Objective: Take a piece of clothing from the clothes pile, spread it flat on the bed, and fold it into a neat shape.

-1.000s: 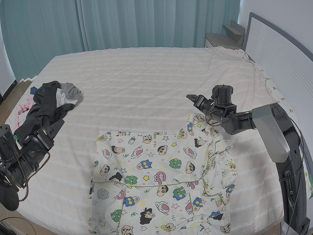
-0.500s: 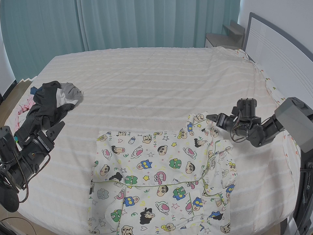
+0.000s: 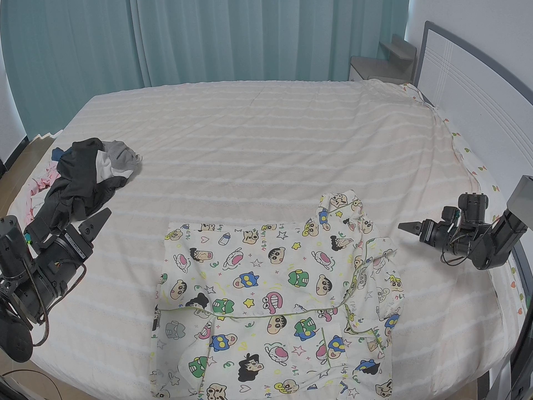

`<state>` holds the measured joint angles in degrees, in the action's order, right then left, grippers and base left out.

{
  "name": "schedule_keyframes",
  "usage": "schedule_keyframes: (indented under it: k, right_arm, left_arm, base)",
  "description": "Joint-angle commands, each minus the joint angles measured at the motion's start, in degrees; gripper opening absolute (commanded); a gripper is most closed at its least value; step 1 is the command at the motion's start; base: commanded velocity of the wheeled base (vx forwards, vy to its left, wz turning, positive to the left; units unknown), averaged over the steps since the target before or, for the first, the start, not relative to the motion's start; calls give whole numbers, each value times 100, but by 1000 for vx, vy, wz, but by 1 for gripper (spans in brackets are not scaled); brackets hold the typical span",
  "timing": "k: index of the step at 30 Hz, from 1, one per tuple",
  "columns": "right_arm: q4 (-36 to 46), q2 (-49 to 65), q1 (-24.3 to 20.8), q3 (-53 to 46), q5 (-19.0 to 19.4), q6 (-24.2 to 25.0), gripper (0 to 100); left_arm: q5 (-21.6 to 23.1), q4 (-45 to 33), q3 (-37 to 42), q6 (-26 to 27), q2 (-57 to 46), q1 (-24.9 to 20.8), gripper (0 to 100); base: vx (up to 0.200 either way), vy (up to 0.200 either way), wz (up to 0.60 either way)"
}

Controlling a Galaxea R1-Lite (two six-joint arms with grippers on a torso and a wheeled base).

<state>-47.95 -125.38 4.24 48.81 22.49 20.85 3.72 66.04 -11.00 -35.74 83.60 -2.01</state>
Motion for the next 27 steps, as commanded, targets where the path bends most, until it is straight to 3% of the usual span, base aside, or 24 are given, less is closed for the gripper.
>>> schedule_keyframes:
  k: [1,7,27]
  right_arm:
    - [-4,-189,77,-205,159,-125,100]
    - [-4,-558,-55,-197,229,-397,100]
    - [-66,-813,-328,-504,256,-406,100]
  left_arm:
    - [-3,-3,10,-3,16,-54,100]
    - [-3,6,27,-3,16,-54,100]
    - [-3,6,27,-12,42,-54,100]
  base:
    - [0,0,0]
    - [0,0,0]
    - [0,0,0]
